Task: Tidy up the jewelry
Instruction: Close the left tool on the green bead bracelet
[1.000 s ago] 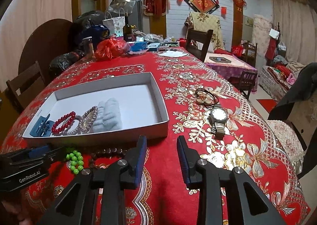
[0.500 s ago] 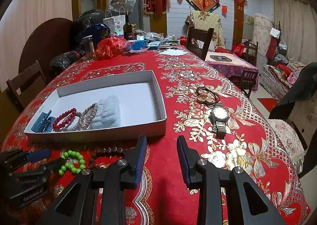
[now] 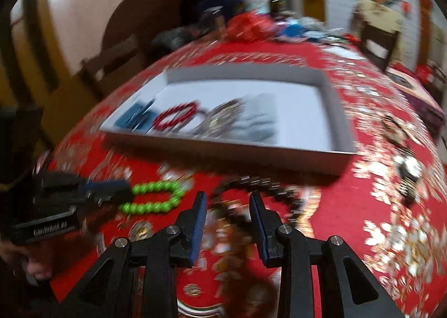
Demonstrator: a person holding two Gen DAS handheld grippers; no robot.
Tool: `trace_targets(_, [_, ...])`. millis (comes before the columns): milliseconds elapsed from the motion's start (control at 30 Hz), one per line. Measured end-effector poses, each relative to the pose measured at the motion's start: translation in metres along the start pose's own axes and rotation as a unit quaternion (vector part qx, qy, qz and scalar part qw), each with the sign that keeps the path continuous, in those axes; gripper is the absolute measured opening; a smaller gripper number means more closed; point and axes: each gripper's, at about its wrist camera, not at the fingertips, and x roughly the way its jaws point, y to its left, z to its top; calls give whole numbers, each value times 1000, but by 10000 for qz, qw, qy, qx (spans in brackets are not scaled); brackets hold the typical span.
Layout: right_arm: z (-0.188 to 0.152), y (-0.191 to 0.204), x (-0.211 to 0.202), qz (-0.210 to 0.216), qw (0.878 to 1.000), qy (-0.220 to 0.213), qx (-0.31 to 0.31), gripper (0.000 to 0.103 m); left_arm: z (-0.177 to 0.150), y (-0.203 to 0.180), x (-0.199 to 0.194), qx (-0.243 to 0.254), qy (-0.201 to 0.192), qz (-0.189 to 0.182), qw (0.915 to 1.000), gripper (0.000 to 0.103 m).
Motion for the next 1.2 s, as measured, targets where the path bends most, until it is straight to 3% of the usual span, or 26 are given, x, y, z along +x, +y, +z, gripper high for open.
trace_targets(300, [5, 16, 24, -380, 9968, 328, -626, 30, -1, -6, 0, 86, 0, 112, 9999, 8])
trace_targets(533, [11, 14, 27, -415, 9974, 319, -491, 29, -2, -5, -1, 69, -1, 90, 9999, 8])
trace_targets(700, [11, 22, 28, -407, 9972, 309, -545, 14, -2, -6, -1, 67, -2, 88, 9999, 8])
trace_targets(1200, [10, 24, 28, -406, 9972, 306, -542, 13, -3, -5, -1, 77, -3, 100, 9999, 8])
